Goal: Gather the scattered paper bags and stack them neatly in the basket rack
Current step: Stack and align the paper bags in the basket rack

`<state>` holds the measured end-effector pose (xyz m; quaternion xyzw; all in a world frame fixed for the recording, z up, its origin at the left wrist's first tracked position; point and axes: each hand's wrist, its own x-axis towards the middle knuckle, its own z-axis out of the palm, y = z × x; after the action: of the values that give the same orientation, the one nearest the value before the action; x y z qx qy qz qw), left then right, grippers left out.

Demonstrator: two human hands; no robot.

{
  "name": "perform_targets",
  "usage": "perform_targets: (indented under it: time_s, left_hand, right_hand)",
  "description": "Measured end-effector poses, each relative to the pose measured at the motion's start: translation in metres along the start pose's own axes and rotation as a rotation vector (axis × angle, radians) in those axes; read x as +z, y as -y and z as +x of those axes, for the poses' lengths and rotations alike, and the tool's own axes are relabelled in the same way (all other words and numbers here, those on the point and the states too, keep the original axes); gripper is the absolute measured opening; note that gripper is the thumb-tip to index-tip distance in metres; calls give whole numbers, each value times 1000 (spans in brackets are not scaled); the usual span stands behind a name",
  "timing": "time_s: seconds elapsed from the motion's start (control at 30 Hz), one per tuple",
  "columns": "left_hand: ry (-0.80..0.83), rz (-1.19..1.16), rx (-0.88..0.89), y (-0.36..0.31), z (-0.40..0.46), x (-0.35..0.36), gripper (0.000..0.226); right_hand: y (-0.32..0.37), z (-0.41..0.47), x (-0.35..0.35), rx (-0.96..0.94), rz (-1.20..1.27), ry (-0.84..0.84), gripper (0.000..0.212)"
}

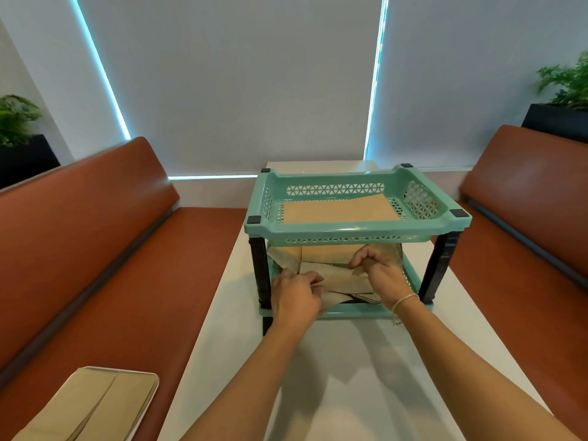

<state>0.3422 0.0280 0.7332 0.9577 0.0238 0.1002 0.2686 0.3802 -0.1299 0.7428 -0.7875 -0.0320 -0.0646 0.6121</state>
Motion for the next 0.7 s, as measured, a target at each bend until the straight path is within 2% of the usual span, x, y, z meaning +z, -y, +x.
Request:
perform_targets:
  time_s: [0.13, 0.27, 0.4, 0.57, 0.7]
  left_hand:
    - [79, -42, 20, -8, 6, -3, 36]
    - [157, -361, -20, -19, 8, -11, 27]
    - [301, -719, -198, -22, 12, -14, 31]
    - [307, -901, -393, -21, 8, -2, 34]
    - [327, -979, -465, -20, 5, 5, 38]
  right_hand:
    - [-7, 3, -4, 43, 82, -122, 37]
    - [-17, 3, -6, 183, 167, -201, 17]
    - [-15, 0, -2, 378, 288, -130, 27]
    - [-15, -6, 0, 443, 234, 68, 40]
    - [-19, -9, -4, 459, 221, 28, 36]
